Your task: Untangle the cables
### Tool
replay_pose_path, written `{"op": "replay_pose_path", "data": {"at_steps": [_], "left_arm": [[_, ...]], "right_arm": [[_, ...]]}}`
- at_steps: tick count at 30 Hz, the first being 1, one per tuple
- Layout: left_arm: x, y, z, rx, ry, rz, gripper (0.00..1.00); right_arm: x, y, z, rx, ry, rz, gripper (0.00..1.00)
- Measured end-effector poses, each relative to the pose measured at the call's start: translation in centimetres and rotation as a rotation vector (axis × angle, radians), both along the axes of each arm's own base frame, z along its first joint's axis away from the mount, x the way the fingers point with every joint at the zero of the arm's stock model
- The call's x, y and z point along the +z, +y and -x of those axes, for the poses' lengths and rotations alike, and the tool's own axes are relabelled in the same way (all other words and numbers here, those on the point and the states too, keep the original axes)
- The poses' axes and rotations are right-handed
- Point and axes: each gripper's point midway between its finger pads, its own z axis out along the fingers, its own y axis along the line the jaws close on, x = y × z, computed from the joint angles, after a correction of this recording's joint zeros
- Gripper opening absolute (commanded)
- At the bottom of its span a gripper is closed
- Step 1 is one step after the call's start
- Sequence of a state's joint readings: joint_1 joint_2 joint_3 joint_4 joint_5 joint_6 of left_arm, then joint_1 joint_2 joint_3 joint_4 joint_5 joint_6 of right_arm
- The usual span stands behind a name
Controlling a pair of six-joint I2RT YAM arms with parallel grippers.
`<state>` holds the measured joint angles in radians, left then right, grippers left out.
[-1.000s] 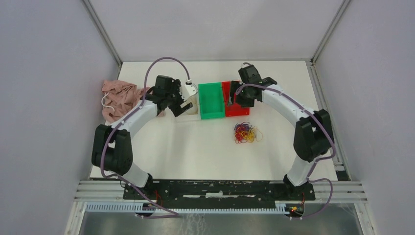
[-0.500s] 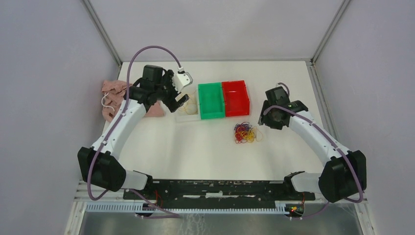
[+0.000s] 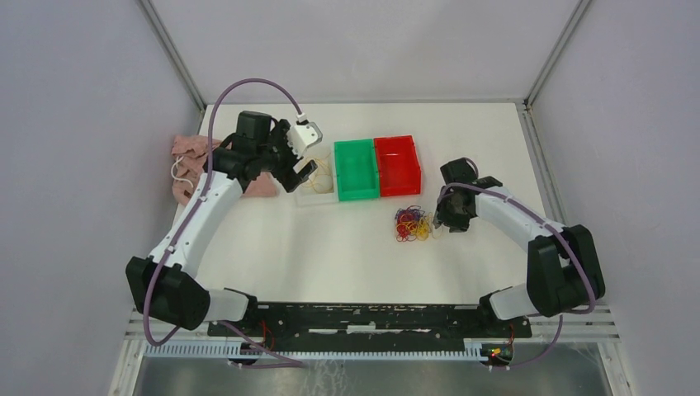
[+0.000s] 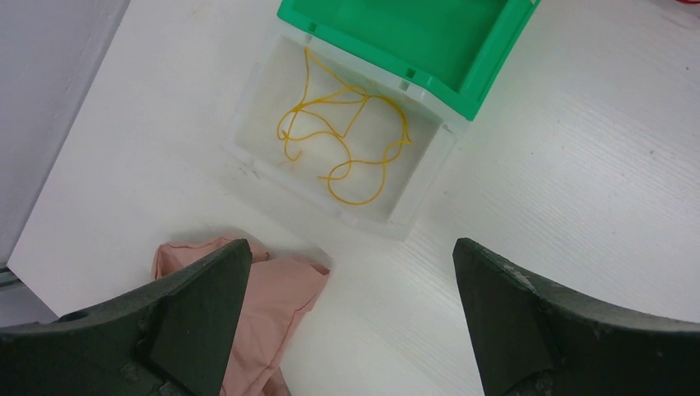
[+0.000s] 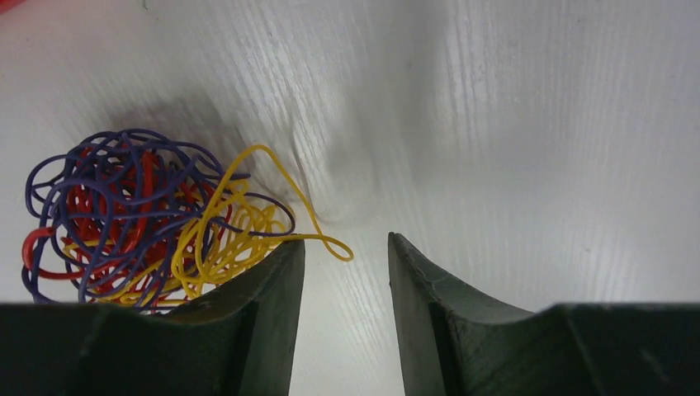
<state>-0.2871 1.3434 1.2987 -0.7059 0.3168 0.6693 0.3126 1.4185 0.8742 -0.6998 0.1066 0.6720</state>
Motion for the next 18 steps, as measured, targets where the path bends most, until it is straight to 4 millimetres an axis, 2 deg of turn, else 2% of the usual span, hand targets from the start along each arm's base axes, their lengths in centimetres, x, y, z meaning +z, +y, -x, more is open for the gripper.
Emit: {"op": "replay_pose_path", "data": {"at_steps": [3, 7, 12, 18], "left_arm": [[0.2, 0.0, 0.2, -0.002, -0.001, 0.002, 0.99], [0.5, 0.0, 0.3, -0.004, -0.01, 0.006, 0.99], [0.5, -0.1, 0.4, -0.008, -0.009, 0.01, 0.99], [0.9, -0.5, 1.1, -0.033, -0.003, 0.032, 0.99]], "right_arm": [[-0.8, 0.4, -0.4, 0.012, 0.011, -0.011, 0.41], [-1.7, 0.9, -0.8, 0.034, 0.023, -0.028, 0.25], [-1.5, 1.8, -1.5, 0.064, -0.003, -0.068, 0.01], [-0.4, 2.7, -1.5, 0.092, -0.049, -0.127, 0.0]]}}
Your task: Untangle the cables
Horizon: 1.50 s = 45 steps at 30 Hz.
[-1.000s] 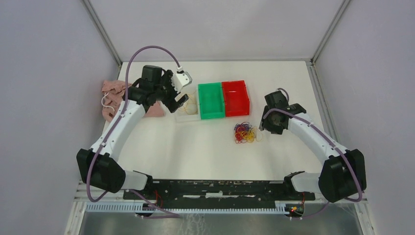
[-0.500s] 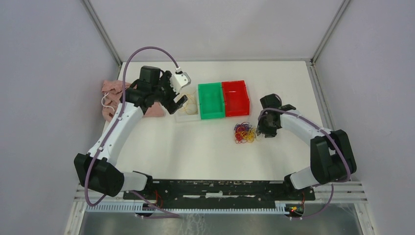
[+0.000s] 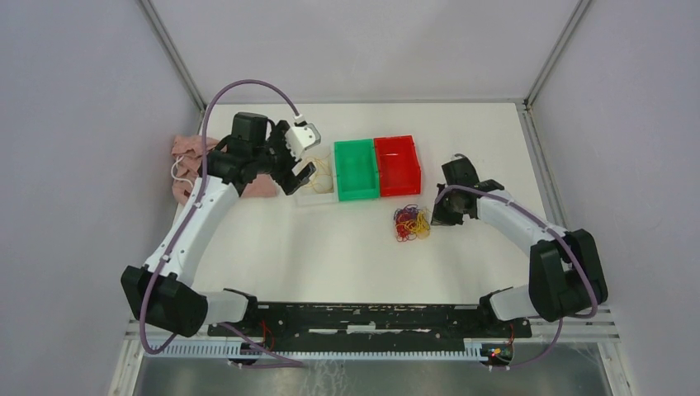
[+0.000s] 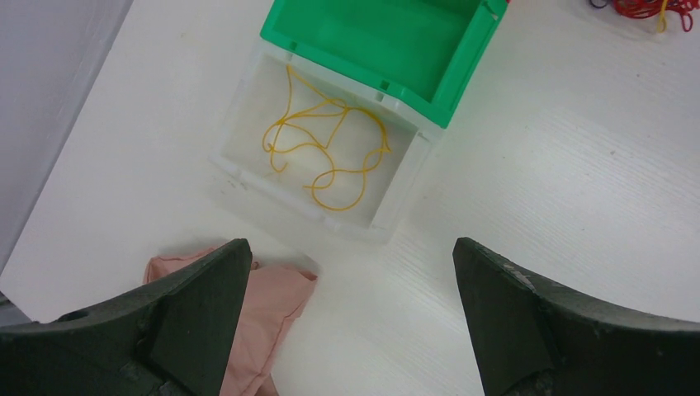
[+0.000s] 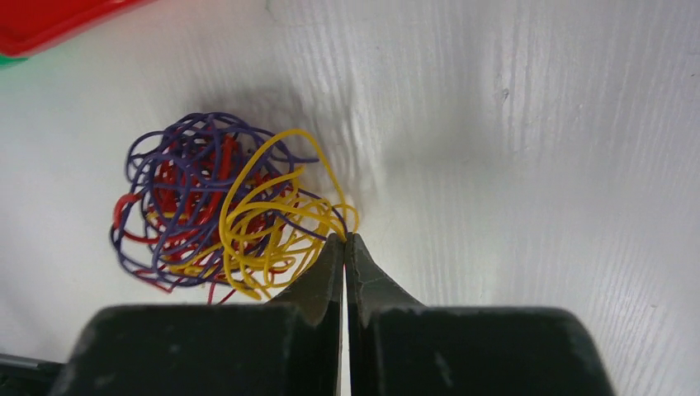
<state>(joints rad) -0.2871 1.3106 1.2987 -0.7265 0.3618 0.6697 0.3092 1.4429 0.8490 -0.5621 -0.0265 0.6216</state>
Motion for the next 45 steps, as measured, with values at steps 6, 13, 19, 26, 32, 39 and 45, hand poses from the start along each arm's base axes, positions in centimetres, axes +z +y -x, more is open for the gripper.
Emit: {"op": "replay_pose_path", "data": {"at_steps": [6, 13, 19, 26, 32, 39, 45], "left_arm": [[1.1, -0.7, 1.8, -0.051, 0.006, 0.047, 0.99], [3.4, -1.8, 4.9, -0.136, -0.022, 0.133, 1.0], [3.3, -3.2, 9.1, -0.229, -0.022, 0.222, 0.96], [2.5, -6.6, 12.2, -0.381, -0.062, 0.285, 0.9], [3.8, -10.6, 12.7, -0.484, -0.132, 0.326, 0.84], [4.1, -12.5, 10.8, -0.49, -0.186, 0.334, 0.65], [3.7, -13.8, 10.4, -0.509, -0.182, 0.342, 0.57]], "right_arm": [[4.2, 1.3, -0.1, 0.048, -0.133, -0.075, 0.0], [10.9, 6.1, 0.1, 0.192, -0.289, -0.152, 0.0], [17.5, 12.3, 1.9, 0.367, -0.398, -0.264, 0.0], [22.6, 15.7, 3.6, 0.452, -0.436, -0.423, 0.0], [23.6, 17.6, 4.7, 0.518, -0.391, -0.523, 0.0], [25.2, 19.0, 6.0, 0.601, -0.367, -0.615, 0.0], [26.3, 19.7, 6.8, 0.657, -0.362, -0.669, 0.0]]}}
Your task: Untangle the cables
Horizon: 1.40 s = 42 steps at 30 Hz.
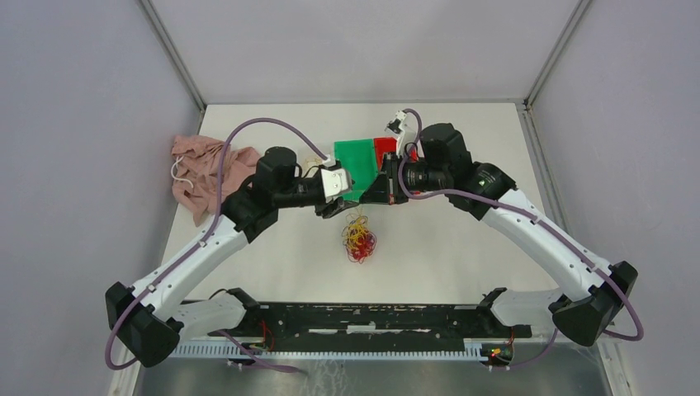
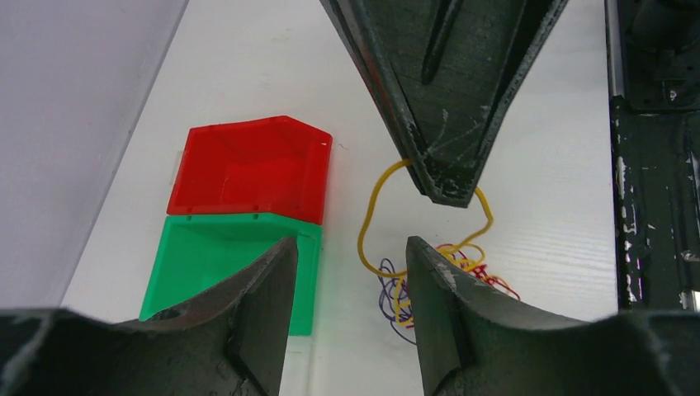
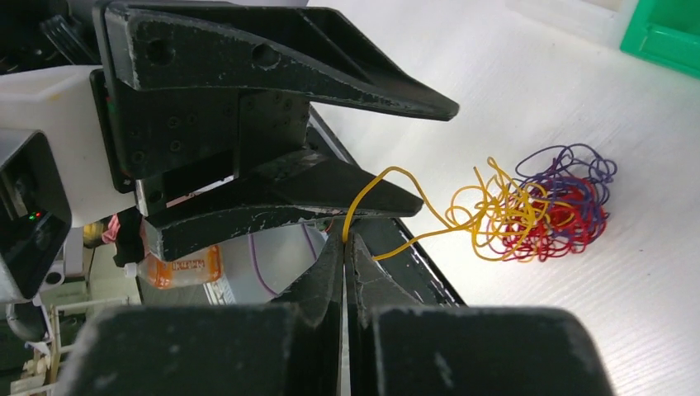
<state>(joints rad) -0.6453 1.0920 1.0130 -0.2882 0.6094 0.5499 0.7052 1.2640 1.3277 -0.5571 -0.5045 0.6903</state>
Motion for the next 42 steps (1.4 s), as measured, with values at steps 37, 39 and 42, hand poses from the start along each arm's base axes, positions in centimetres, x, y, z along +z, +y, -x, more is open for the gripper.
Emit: {"op": "replay_pose_path", "data": {"at_steps": [37, 39, 42], "left_arm": [[7.5, -0.8, 2.2, -0.09, -0.092, 0.124, 0.03], [7.9, -0.8, 2.1, -0.091, -0.102, 0.127, 0.03], [8.3, -1.0, 1.9, -0.092, -0.111, 0.129, 0.03]], "right_arm": [[-3.6, -3.5, -3.1, -0.182, -0.067, 0.043, 0.8], [-4.2, -2.6, -3.2, -0.163, -0.056, 0.041, 0.81], [-4.0, -1.6, -3.1, -0.141, -0.062, 0.018, 0.81]]}}
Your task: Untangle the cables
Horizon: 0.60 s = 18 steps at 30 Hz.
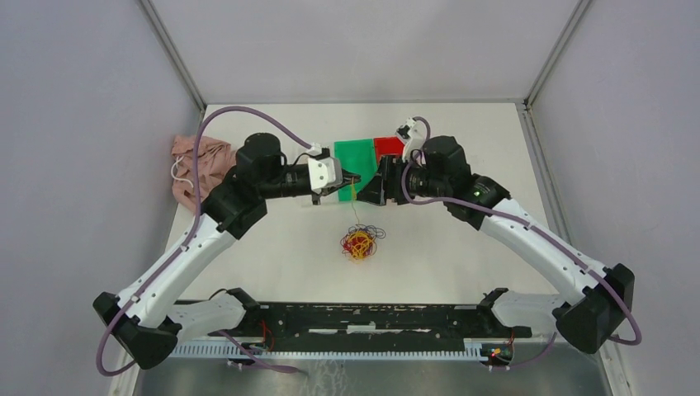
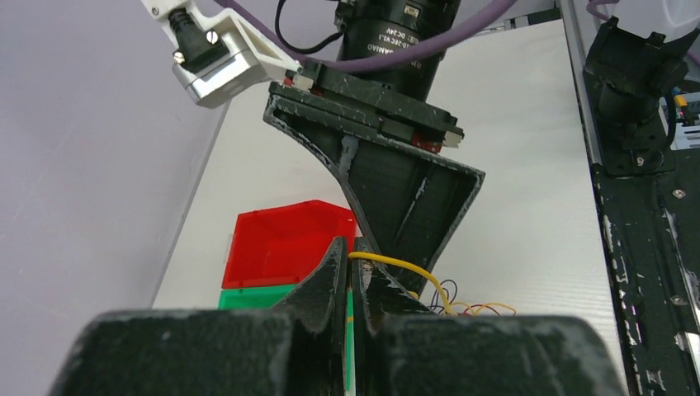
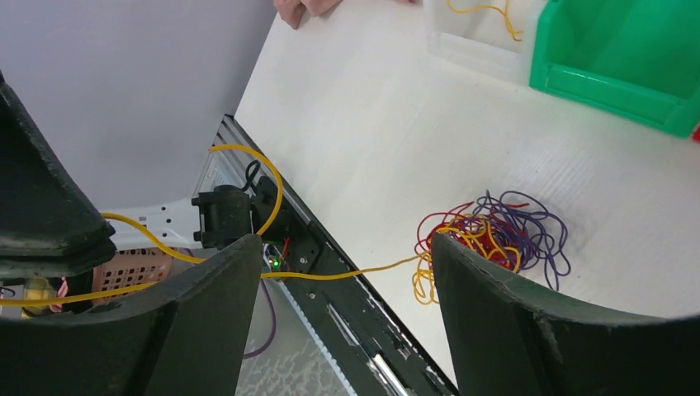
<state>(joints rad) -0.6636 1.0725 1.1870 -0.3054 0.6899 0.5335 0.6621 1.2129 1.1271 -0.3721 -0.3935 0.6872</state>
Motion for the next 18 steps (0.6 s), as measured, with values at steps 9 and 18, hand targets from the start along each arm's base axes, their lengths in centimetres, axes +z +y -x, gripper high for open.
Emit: {"op": "replay_pose_path", "data": {"at_steps": [9, 18], "left_arm": [[3.1, -0.6, -0.9, 0.006, -0.052, 0.032, 0.03], [7.3, -0.4, -0.8, 0.013, -0.127, 0.089, 0.03]], "right_arm": [[-2.9, 2.6, -0.9, -0.012, 0.044, 0.019, 0.76], [-9.5, -2.1, 0.5, -0.14, 0.072, 0.185, 0.78]]}}
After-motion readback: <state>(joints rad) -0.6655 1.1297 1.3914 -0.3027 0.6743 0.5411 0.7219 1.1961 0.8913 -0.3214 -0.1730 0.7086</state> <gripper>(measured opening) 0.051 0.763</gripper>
